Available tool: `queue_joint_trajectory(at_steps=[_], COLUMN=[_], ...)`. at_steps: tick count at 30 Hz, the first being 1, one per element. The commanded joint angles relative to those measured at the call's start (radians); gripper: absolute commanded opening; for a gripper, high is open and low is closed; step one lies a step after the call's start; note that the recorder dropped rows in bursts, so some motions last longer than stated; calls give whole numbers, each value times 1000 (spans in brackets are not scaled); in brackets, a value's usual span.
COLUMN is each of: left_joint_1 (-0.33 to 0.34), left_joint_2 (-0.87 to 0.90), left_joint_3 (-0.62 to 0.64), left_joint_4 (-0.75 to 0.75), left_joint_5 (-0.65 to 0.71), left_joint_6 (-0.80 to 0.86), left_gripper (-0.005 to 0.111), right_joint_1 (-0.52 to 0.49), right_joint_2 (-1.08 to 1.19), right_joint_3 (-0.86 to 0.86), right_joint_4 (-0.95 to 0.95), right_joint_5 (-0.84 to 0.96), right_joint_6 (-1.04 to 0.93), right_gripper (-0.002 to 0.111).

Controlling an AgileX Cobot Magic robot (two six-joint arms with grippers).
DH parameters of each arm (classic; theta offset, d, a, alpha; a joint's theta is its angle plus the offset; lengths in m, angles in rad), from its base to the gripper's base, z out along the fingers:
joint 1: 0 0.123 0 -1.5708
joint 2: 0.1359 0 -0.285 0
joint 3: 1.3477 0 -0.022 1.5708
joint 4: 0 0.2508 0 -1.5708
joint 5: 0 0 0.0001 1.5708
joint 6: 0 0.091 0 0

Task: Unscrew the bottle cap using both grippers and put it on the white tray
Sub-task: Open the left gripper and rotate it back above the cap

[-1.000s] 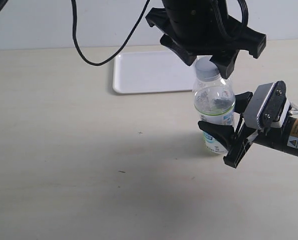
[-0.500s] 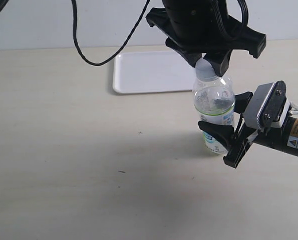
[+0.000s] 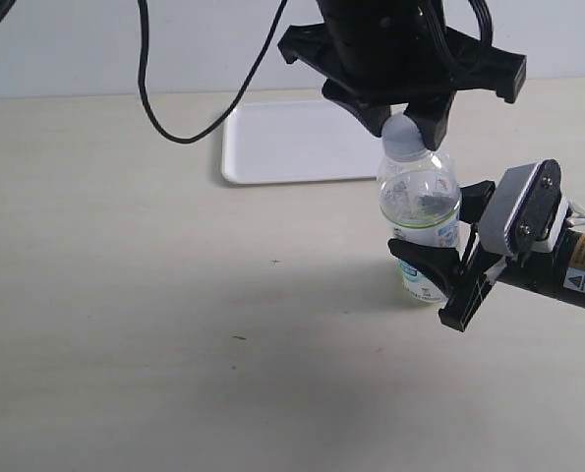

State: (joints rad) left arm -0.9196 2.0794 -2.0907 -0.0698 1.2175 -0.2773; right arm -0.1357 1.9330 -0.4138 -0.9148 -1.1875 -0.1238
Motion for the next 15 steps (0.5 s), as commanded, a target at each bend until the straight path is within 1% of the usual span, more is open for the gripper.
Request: queue_joint_trajectory(at_steps=[1, 5, 15], left_joint_1=[2, 2, 2], left_joint_2=[-11, -11, -11], left_joint_3=[-6, -6, -6], left_joint_4=[3, -10, -30], left_joint_5=[4, 4, 4], left_joint_6=[-142, -250, -581], left_gripper=[0, 0, 0], right_joint_1=[-3, -3, -3], right_joint_2=[-2, -2, -2], right_joint_3=[-2, -2, -2], right_joint_4=[-1, 9, 26], right_joint_5=[-13, -17, -23], right_joint_6=[-5, -7, -7], right_gripper=[0, 0, 0])
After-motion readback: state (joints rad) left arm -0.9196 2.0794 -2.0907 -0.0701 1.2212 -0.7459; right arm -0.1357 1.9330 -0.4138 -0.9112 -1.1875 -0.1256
